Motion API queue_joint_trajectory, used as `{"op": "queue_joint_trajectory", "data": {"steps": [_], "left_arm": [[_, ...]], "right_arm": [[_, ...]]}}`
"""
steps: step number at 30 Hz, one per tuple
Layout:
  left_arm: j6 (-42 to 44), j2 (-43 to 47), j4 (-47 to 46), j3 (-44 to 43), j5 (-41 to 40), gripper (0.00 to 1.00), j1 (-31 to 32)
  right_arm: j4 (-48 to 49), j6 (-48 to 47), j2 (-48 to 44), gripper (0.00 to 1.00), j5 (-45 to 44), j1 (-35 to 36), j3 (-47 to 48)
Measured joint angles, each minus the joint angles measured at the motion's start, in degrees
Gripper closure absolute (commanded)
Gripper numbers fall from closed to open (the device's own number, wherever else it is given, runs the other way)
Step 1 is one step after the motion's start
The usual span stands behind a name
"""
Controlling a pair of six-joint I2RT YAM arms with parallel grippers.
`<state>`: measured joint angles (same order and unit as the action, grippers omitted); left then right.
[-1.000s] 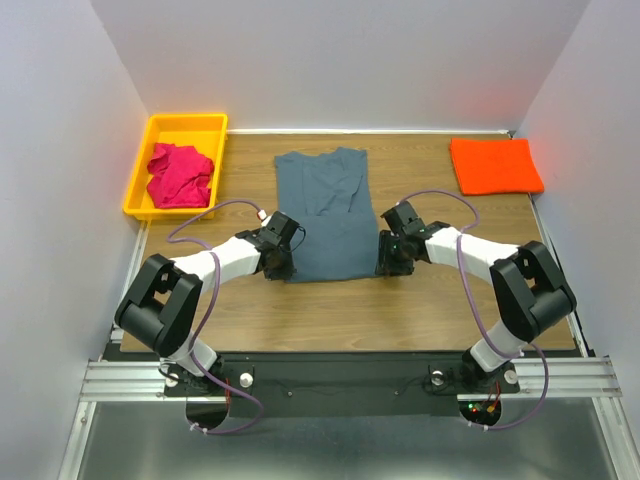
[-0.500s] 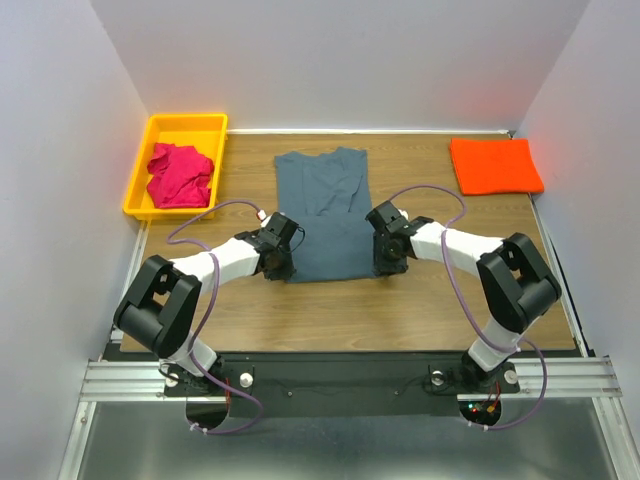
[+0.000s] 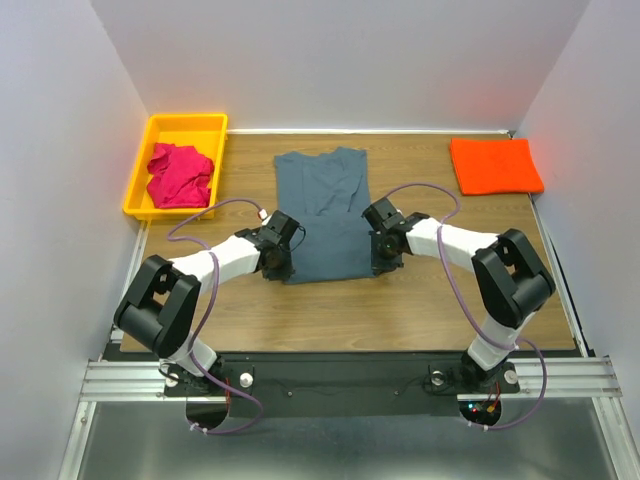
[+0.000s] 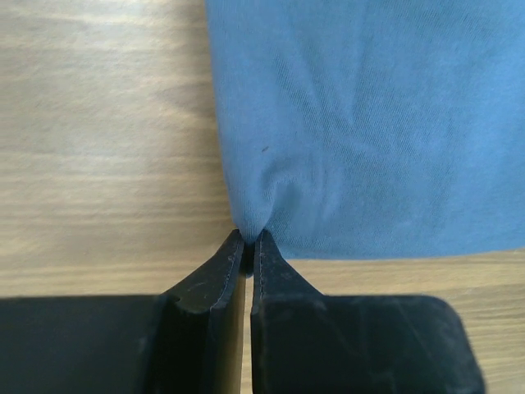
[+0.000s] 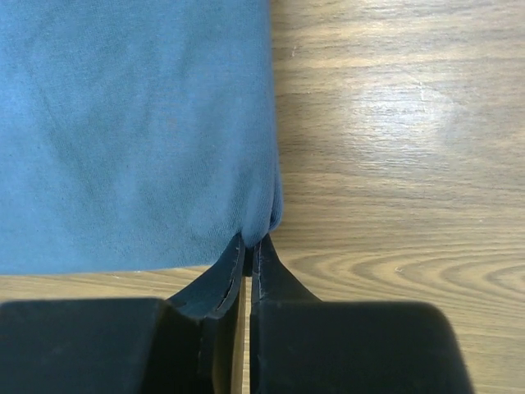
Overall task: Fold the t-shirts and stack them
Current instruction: Fold the tshirt
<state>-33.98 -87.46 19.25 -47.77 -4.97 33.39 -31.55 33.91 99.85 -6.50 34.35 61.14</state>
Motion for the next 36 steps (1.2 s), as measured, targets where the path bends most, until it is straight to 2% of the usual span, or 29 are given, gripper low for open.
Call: {"op": "queue_joint_trajectory", "data": {"steps": [8, 14, 21, 27, 32, 36], "left_arm": [[0.46, 2.6, 4.79, -1.97, 2.27, 1.0, 0.22], [-2.45, 16.0, 5.11, 6.82, 10.73, 1.0, 2.12], [-7.78, 24.94, 7.48, 12.76, 16.41, 1.0, 8.7], [-11.87, 31.67, 11.56, 10.93, 15.8, 1.0, 9.4], [-11.98, 30.14, 15.3, 2.29, 11.96, 1.0, 9.31], [-11.61, 26.43, 16.57, -3.96, 8.07, 1.0, 9.29]], "right_arm": [[-2.71, -2.25, -5.57, 0.99, -0.52, -1.16, -5.27], [-8.61, -1.88, -17.92, 0.99, 5.53, -1.22, -15.65], [-18.14, -0.39, -29.11, 0.99, 8.55, -1.25, -18.32], [-26.64, -0.02, -30.97, 0.99, 8.04, -1.25, -11.21], [-32.59, -1.4, -29.88, 0.99, 3.21, -1.29, 2.03], [-35.34, -2.86, -27.17, 0.99, -0.68, -1.29, 8.24]]}}
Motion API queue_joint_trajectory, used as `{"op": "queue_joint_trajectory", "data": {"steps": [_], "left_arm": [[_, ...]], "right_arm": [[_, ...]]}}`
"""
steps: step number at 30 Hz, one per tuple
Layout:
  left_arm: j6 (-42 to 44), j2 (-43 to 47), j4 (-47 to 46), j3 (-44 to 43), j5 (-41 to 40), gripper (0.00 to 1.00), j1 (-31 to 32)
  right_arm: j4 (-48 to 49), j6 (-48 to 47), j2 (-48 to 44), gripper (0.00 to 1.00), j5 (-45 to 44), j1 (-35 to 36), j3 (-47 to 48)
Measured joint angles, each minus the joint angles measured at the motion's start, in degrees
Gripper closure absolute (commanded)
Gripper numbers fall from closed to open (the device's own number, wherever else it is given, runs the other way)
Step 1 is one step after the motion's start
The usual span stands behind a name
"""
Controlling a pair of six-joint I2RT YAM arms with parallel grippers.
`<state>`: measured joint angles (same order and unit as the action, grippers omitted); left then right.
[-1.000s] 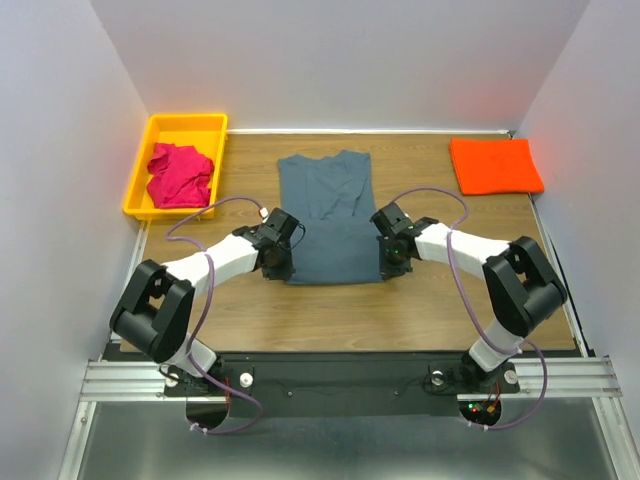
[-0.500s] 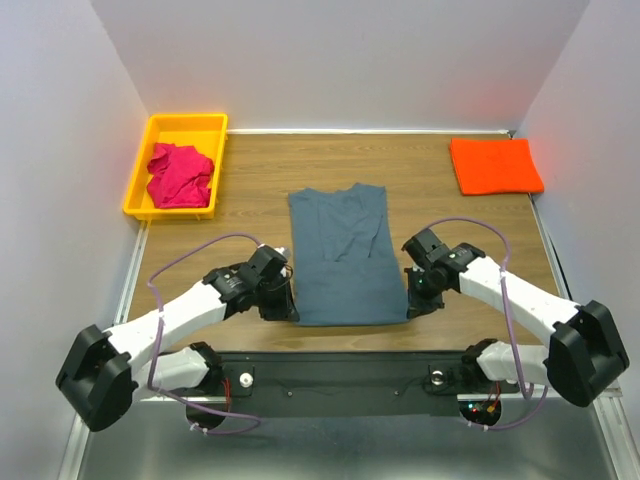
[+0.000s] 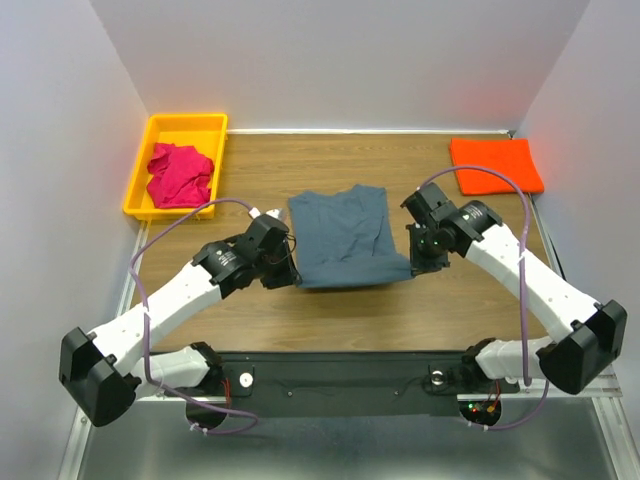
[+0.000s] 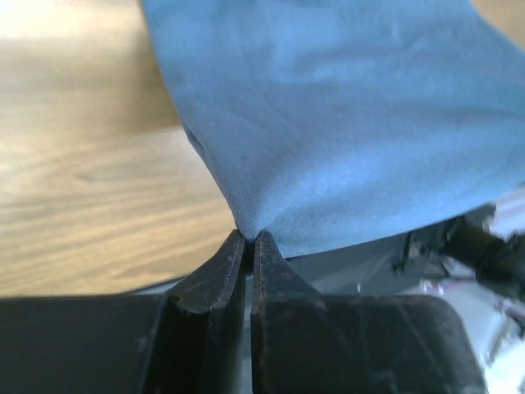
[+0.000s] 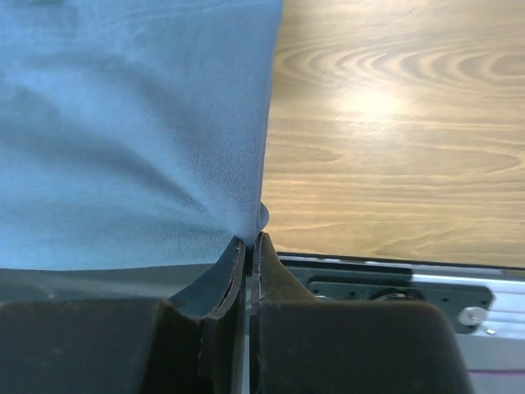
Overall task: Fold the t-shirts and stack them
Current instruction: Fold the tshirt
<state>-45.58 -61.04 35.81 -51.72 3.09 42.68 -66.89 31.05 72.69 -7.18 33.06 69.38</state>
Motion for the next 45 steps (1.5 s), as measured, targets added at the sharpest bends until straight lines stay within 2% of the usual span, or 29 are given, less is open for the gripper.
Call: {"op": "queue_joint_trajectory", "data": {"steps": [5, 12, 28, 38, 45], "left_arm": [[0.79, -4.5, 1.36, -5.53, -5.33, 1.0, -0.07], [2.69, -8.76, 1.51, -9.64, -8.44, 1.0, -2.64], [10.78, -19.5, -2.62, -16.28, -5.88, 1.0, -12.37], [14.88, -28.89, -4.57, -24.55, -4.39, 1.0, -14.27], [16.06, -34.56, -6.27, -25.75, -3.72, 1.0, -15.85]], "right_arm": [[-1.79, -1.73, 5.09, 0.99, -3.21, 0.0, 5.84], [-2.43, -4.42, 11.93, 0.99, -6.62, 0.0, 14.05], [-1.18, -11.32, 25.53, 0.99, -9.33, -2.38, 28.02], [1.29, -15.3, 31.15, 0.99, -7.78, -7.8, 33.44], [3.45, -17.59, 37.83, 0.99, -5.44, -9.79, 37.09]]}}
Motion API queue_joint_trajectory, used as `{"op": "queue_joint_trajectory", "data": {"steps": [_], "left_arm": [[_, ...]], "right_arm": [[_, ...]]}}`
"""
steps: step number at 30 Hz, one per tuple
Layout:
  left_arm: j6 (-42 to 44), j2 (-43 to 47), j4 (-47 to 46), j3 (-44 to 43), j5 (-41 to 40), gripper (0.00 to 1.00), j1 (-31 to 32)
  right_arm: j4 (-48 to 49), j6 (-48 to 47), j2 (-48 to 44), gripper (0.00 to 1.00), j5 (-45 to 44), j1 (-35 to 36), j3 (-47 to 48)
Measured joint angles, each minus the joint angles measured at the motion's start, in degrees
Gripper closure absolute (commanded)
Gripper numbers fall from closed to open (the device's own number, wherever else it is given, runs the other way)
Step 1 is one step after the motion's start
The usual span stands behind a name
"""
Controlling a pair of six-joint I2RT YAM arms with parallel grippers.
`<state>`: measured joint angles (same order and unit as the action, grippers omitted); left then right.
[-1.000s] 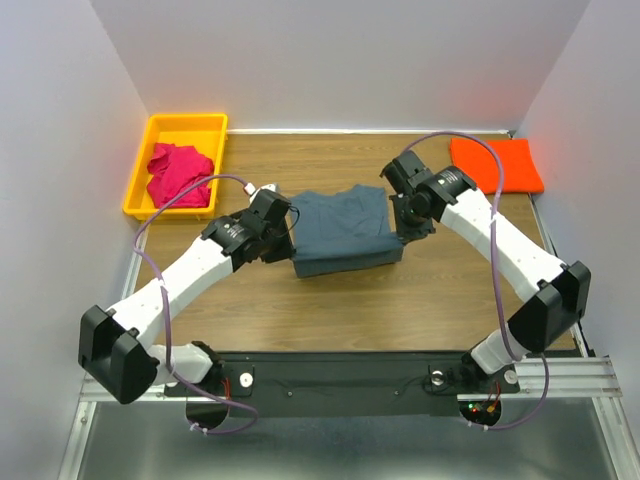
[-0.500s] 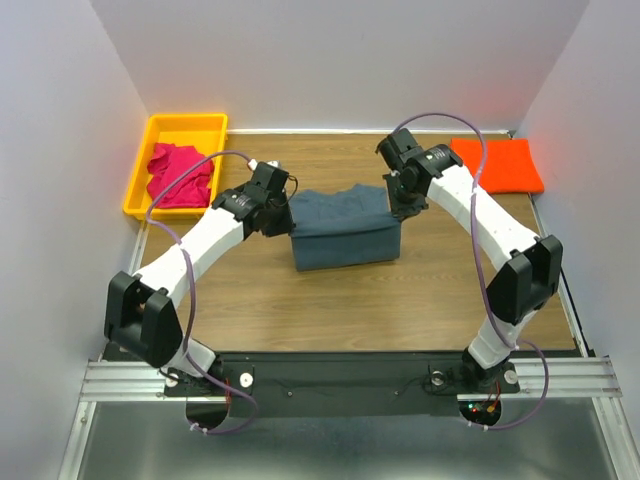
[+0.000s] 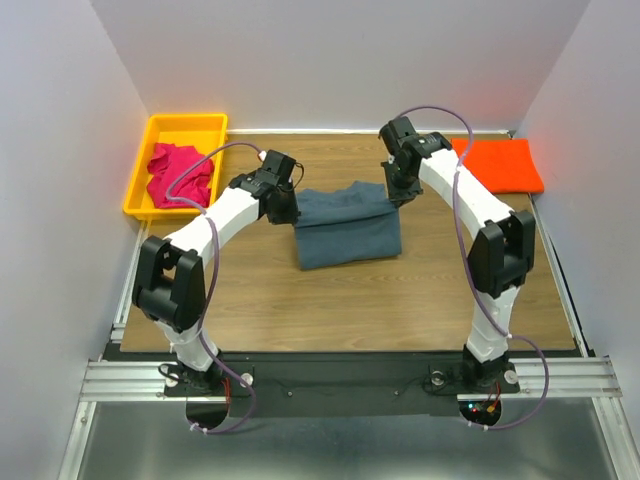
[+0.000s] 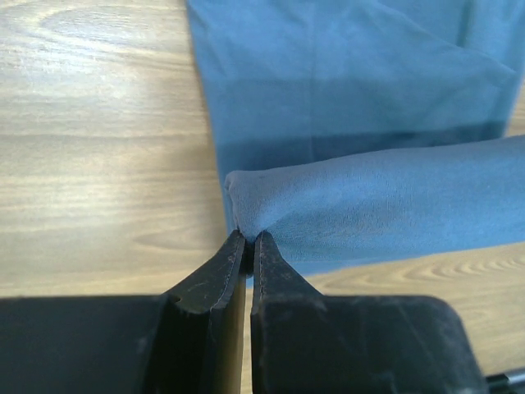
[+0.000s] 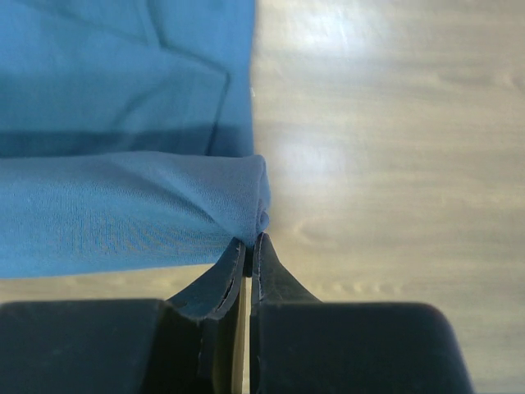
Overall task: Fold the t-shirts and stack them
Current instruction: Fold the tshirt
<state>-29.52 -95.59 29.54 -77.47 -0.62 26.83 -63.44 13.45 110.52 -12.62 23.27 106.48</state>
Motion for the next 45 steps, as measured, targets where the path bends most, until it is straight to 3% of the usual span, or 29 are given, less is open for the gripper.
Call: {"op": "queue_joint_trajectory", "data": {"steps": [10, 17, 32, 39, 45], "left_arm": [[0.57, -3.96, -3.21, -0.13, 0.68, 1.0, -2.73], [1.27, -6.78, -6.91, -0.13, 0.74, 1.0, -3.93], [1.66, -14.93, -14.16, 3.1, 2.49, 1.0, -4.42], [-0.39, -4.94, -20.65, 18.27, 6.14, 1.0, -4.13], [-3.32, 5.42, -20.46, 29.57, 6.95, 1.0, 0.35]], "right_arm": [[3.26, -3.15, 9.42, 0.99, 1.31, -1.16, 7.23], [7.69, -3.91, 11.74, 0.99, 2.12, -1.73, 6.19], [23.1, -2.91, 11.26, 0.99, 5.18, -3.13, -11.74], [29.77, 2.1, -0.48, 0.99, 12.61, -3.76, -30.36], [27.45, 4.48, -11.21, 0.99, 18.27, -3.72, -43.65]]}}
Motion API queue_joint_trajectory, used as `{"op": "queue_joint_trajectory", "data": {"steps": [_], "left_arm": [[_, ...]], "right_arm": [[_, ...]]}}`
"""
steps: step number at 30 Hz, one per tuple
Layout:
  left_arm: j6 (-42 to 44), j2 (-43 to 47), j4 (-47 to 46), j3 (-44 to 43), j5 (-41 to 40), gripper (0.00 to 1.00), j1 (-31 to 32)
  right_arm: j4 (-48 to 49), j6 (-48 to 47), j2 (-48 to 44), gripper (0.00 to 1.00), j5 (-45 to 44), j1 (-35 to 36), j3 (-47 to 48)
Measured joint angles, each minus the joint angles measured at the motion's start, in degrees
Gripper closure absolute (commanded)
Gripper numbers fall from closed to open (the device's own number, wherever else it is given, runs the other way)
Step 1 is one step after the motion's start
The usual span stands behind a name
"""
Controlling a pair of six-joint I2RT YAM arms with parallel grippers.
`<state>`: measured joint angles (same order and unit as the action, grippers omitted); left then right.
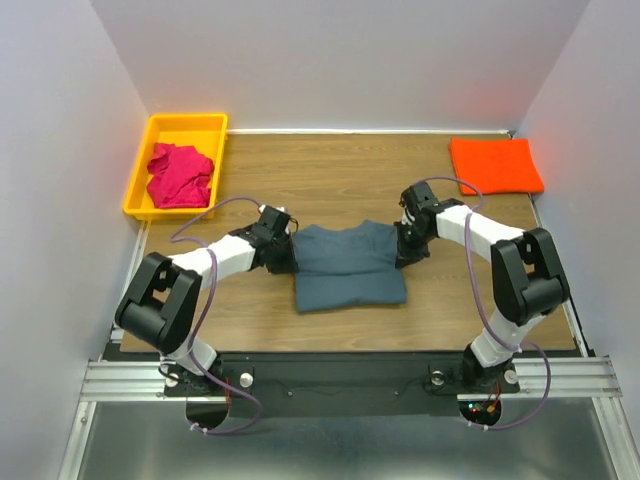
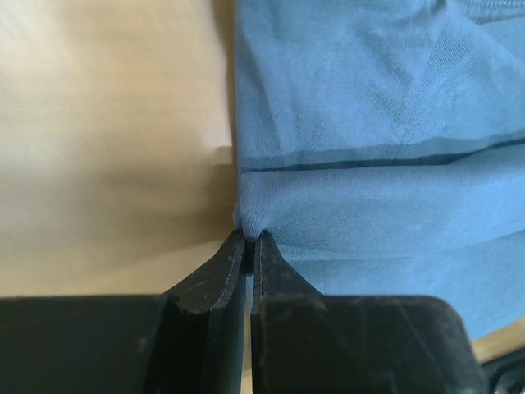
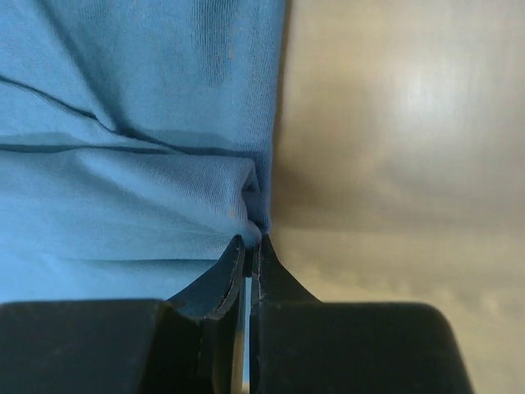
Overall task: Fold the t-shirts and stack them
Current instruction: Fold the tshirt
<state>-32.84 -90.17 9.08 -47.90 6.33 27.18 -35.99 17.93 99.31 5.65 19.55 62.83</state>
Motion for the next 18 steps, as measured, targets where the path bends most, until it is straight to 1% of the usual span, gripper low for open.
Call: {"op": "queue_joint_trajectory", "data": {"steps": [4, 6, 12, 18], "left_arm": [[-2.05, 3.98, 4.02, 1.49, -1.79, 1.0, 5.25], [-3.06, 6.49, 5.79, 1.49, -2.97, 1.0, 6.47], [-5.2, 14.14, 10.6, -2.34, -8.57, 1.0, 6.58], [-6.01, 18.93, 11.04, -4.13, -11.87, 1.0, 6.58]], "right_arm": [[-4.9, 0.04, -4.17, 0.99, 0.17, -0.04, -1.16], [-7.54, 0.04, -5.97, 0.99, -0.24, -0.07, 0.33], [-11.82, -0.07, -8.79, 0.99, -0.7, -0.07, 7.78], [-15.19, -0.46, -9.4, 0.99, -0.96, -0.07, 12.98]]}}
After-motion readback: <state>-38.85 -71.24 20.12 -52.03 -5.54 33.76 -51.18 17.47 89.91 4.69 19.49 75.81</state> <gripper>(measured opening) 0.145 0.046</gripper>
